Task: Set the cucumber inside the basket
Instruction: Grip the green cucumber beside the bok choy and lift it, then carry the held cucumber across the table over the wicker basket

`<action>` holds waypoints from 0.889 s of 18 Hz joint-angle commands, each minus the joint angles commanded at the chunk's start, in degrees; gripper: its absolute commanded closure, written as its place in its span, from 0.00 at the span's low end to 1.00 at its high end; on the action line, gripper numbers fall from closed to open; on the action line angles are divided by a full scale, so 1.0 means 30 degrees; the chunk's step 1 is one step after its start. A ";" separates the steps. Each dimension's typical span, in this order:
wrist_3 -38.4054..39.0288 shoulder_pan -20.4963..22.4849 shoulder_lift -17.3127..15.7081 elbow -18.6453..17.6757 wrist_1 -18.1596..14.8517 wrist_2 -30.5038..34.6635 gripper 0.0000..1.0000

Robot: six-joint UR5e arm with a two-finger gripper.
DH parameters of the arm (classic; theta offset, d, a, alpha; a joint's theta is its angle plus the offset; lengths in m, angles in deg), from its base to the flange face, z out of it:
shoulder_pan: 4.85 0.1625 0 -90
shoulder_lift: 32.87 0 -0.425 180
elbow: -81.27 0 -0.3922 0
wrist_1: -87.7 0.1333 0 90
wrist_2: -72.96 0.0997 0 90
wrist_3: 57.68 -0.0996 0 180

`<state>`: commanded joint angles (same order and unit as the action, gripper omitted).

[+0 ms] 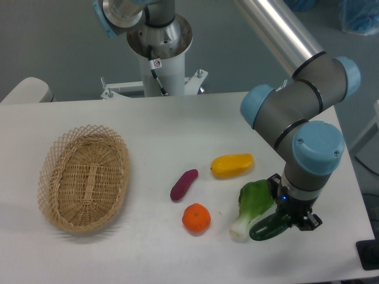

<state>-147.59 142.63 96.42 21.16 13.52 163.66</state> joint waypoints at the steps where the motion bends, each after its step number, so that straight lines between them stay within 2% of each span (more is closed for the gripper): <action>1: 0.0000 0.0000 0.0000 0.0000 0.0000 0.0000 0.94; 10: 0.0466 -0.0116 -0.0146 -0.0292 0.0000 -0.0117 0.93; 16: 0.2255 -0.1023 -0.1930 -0.2632 -0.0058 -0.0645 0.94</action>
<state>-140.83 139.56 90.63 13.26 13.35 161.73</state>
